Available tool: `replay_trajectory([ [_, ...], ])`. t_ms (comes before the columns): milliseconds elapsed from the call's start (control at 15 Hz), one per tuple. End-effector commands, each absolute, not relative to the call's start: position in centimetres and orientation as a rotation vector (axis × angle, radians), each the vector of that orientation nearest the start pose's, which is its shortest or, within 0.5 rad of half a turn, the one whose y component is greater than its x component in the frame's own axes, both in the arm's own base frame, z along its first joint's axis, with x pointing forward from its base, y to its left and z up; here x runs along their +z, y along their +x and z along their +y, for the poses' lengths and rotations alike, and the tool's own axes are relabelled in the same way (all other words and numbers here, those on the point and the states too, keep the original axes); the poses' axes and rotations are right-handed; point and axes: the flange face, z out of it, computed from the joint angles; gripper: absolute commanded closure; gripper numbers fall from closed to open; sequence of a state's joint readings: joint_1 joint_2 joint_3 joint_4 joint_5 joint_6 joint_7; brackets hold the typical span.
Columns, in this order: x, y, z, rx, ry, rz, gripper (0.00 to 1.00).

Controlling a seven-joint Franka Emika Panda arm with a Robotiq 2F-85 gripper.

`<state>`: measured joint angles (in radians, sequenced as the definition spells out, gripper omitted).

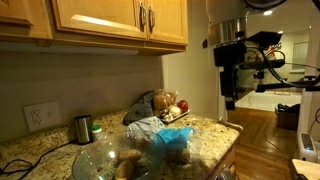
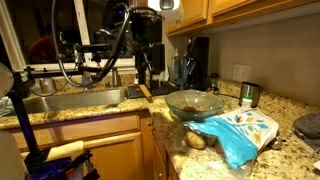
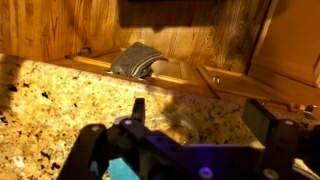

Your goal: Remove a potato from the bag and put it in the glass bowl

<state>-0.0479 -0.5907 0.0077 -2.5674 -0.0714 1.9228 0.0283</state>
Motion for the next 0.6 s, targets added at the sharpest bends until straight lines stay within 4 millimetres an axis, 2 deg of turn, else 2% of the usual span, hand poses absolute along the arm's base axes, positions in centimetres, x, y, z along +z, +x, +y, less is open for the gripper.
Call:
replay_trajectory([
  [0,42.3,35.1,-2.2,0.106,-3.236,0.133,0.00],
  [533,37.4,34.3,-3.4,0.196,-3.287,0.155,0.00],
])
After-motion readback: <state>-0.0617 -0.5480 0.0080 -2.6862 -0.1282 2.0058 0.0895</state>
